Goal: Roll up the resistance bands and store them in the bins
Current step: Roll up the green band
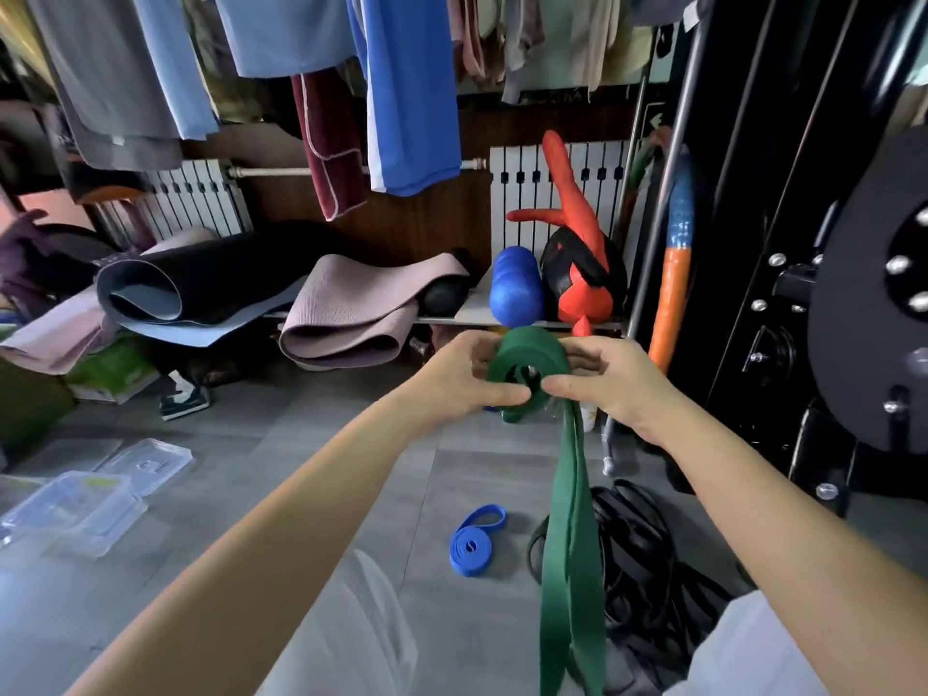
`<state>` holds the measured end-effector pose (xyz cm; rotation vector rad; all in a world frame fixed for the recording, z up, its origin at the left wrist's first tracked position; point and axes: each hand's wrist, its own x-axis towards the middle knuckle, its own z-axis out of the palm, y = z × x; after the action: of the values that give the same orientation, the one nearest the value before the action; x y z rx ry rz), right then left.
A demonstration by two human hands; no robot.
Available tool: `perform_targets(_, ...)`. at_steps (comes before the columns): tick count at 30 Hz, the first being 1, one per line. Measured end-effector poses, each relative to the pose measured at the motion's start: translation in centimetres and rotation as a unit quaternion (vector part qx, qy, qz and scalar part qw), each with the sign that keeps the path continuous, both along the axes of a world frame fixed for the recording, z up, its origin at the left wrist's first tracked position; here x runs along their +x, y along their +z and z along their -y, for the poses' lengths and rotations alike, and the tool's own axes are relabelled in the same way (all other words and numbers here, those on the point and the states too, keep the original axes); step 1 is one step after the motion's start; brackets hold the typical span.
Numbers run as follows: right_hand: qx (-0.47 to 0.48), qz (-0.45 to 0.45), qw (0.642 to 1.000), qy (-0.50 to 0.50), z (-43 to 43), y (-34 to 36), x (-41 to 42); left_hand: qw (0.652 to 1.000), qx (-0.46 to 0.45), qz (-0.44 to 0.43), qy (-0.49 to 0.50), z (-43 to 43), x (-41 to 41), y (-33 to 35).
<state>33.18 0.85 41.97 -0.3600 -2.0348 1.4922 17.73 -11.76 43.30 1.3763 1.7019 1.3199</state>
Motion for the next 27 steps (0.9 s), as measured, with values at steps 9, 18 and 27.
perform_targets(9,0.025,0.081,0.996,0.004,0.4,-2.6,0.4,0.955,-0.068,-0.289,-0.023,-1.0,0.3,-0.4)
perform_targets(18,-0.059,0.042,0.997,-0.006,0.4,-6.7,1.3,0.969,0.061,0.237,0.035,0.7,0.6,-3.8)
perform_targets(27,-0.055,-0.003,0.998,-0.027,0.5,-8.2,0.8,0.935,0.052,0.349,0.023,0.6,1.9,-7.3)
